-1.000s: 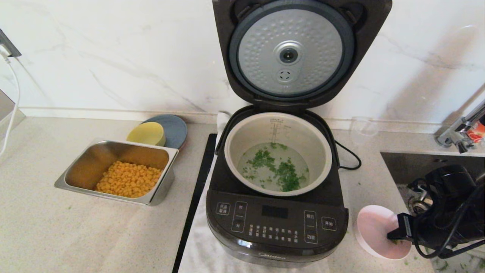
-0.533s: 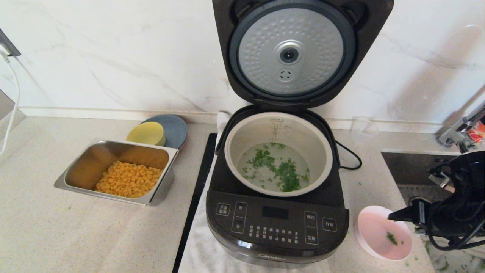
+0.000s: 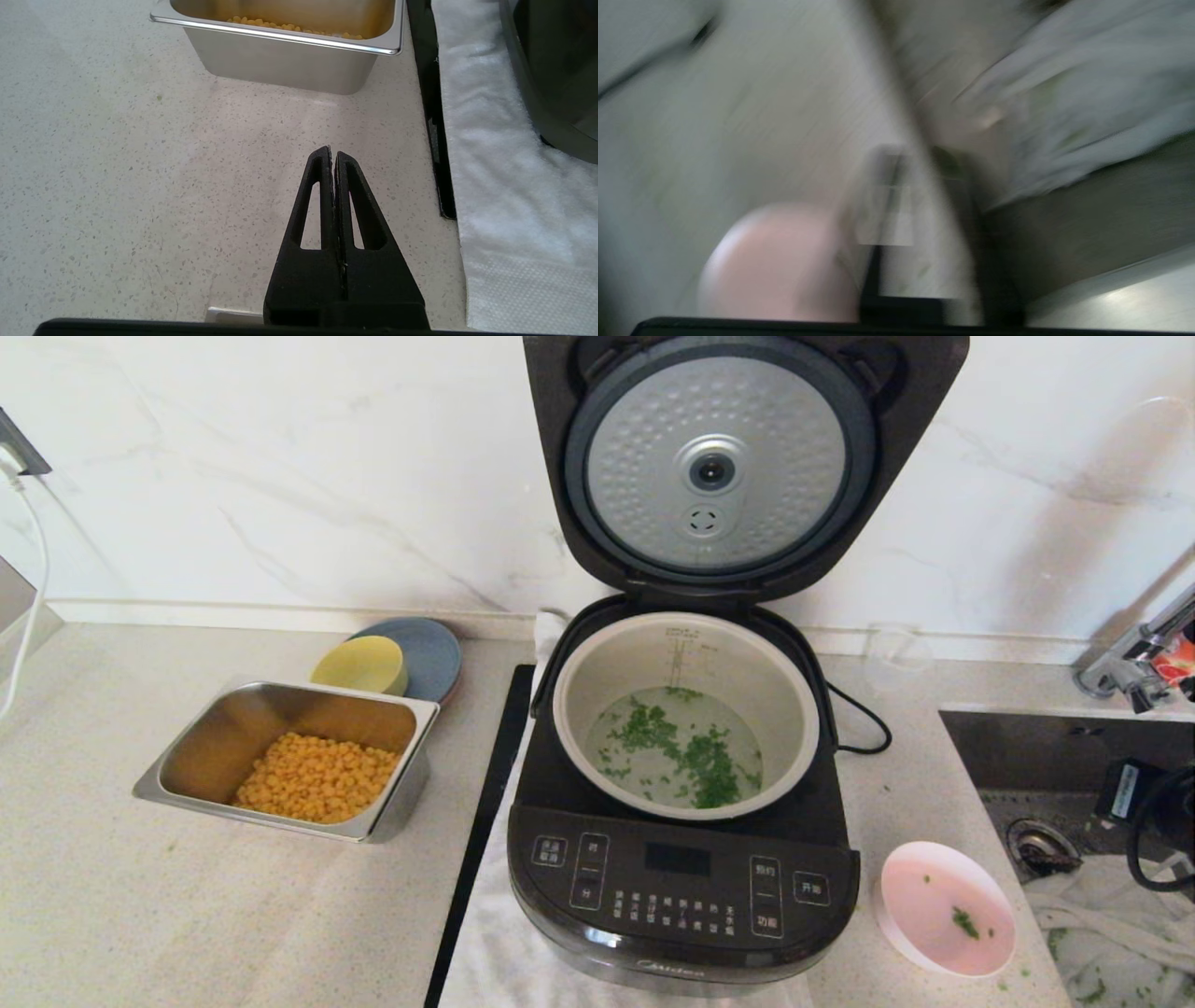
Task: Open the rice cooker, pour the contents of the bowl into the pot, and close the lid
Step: Turn off the tap
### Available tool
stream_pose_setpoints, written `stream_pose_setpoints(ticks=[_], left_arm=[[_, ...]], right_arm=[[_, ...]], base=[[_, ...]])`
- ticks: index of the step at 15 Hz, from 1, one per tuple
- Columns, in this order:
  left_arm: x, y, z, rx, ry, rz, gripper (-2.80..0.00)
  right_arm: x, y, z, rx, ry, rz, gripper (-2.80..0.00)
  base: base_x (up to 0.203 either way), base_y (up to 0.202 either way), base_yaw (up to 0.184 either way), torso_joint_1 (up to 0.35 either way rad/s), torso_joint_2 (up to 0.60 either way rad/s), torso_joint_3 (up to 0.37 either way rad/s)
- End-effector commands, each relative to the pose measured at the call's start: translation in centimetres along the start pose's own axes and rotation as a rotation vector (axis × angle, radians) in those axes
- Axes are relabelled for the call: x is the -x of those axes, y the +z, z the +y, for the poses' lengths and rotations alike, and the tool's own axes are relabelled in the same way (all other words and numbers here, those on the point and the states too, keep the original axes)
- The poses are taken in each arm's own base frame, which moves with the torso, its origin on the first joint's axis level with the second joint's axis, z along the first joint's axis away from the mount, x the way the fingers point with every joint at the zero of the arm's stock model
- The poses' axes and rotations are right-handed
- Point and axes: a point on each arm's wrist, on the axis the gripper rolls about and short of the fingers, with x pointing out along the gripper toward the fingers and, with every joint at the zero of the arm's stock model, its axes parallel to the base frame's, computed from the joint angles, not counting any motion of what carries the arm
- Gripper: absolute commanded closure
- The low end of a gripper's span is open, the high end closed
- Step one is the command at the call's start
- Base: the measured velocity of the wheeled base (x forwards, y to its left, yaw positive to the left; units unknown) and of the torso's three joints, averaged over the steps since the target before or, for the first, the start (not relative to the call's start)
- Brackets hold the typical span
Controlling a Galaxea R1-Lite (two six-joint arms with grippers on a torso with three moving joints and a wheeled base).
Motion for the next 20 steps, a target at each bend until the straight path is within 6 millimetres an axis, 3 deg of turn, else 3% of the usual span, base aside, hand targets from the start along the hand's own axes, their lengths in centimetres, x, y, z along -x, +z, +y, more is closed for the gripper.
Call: stream_pose_setpoints(ticks=[1, 9, 15, 20], left_arm=[[0.0, 0.0, 0.0, 0.000, 0.000, -0.002, 0.00], [0.0, 0.0, 0.0, 0.000, 0.000, -0.002, 0.00], [0.0, 0.0, 0.0, 0.000, 0.000, -0.002, 0.00], [0.0, 0.0, 0.0, 0.000, 0.000, -0.002, 0.00]], right_arm=[[-2.6, 0.6, -0.6, -0.029, -0.136, -0.107, 0.00], [-9.1, 1.3, -3.3, -0.005, -0.445, -0.381, 0.00], [-12.6, 1.3, -4.0, 0.084, -0.545, -0.607, 0.00], [-14.0, 1.6, -4.1, 0.092, -0.582, -0.644, 0.00]], base=[[0.000, 0.000, 0.000, 0.000, 0.00, 0.000], [0.000, 0.000, 0.000, 0.000, 0.00, 0.000], [0.000, 0.000, 0.000, 0.000, 0.00, 0.000], [0.000, 0.000, 0.000, 0.000, 0.00, 0.000]])
